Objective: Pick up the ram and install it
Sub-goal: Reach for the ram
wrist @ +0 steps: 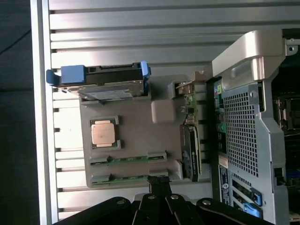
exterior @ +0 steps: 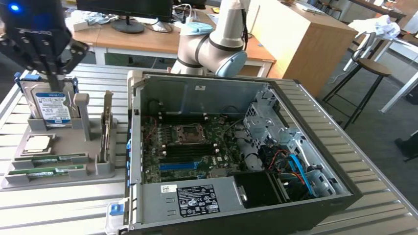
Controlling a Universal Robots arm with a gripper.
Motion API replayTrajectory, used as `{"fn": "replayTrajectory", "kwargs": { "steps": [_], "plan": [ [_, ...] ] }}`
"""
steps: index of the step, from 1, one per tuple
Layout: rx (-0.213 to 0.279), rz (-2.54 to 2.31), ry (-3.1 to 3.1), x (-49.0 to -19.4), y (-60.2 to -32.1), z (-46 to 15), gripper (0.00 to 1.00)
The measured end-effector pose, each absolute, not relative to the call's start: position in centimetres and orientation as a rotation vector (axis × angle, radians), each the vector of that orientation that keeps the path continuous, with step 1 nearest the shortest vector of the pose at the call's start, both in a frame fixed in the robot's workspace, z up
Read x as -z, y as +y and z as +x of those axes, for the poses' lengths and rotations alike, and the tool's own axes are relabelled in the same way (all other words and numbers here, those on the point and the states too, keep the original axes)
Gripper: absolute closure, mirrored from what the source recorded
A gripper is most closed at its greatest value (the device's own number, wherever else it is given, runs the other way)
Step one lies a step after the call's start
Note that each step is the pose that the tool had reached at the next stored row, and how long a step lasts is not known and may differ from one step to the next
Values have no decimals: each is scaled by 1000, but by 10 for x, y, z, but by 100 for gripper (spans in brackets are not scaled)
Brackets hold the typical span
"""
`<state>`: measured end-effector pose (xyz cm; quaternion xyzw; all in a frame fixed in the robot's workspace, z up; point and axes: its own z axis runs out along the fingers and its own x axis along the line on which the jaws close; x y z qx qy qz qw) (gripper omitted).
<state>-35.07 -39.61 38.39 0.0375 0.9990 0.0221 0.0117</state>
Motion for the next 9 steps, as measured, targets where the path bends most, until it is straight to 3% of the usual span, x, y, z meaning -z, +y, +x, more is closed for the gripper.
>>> {"fn": "replayTrajectory", "kwargs": {
  "steps": [9],
  "plan": [
    [-69,117,3118,-381,-396,-378,90]
  ]
}}
